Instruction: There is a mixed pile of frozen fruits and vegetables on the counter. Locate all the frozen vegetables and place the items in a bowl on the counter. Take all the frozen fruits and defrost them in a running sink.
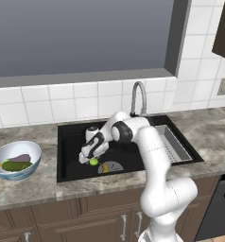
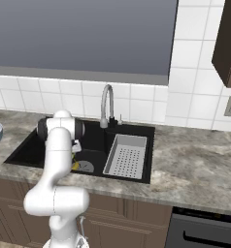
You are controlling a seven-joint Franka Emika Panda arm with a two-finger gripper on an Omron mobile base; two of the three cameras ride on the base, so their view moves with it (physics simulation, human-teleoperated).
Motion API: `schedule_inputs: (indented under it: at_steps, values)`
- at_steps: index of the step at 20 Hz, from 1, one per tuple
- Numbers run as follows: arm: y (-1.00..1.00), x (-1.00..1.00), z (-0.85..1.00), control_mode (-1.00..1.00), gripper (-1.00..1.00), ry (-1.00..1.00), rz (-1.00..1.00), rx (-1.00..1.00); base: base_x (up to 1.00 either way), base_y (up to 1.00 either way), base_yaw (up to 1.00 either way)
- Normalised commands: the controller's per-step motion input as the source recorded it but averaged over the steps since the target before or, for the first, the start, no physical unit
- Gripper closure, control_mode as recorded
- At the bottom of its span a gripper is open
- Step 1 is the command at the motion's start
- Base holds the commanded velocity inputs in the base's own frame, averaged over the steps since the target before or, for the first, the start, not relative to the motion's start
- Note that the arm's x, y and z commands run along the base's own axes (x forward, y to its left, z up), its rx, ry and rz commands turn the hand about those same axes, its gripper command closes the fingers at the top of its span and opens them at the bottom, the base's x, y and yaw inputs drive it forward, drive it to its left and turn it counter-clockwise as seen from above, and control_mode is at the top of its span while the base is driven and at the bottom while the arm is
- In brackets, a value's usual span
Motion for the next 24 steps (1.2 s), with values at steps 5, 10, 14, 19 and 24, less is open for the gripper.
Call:
schedule_inputs:
  at_steps: [5, 10, 14, 19, 24]
  values:
    - [-0.1, -0.37, 0.45, -1.0, -1.0, 0.0, -0.01, 0.03, 0.0, 0.0, 0.0]
    - [-0.16, -0.4, 0.43, -1.0, -1.0, 0.0, -0.03, 0.05, 0.0, 0.0, 0.0]
    - [-0.16, -0.36, 0.44, -1.0, -1.0, 0.0, -0.04, 0.03, 0.0, 0.0, 0.0]
    - [-0.15, -0.33, 0.5, -1.0, -1.0, -0.05, -0.03, 0.0, 0.0, 0.0, 0.0]
    - [-0.14, -0.25, 0.53, -1.0, -1.0, -0.05, -0.01, 0.0, 0.0, 0.0, 0.0]
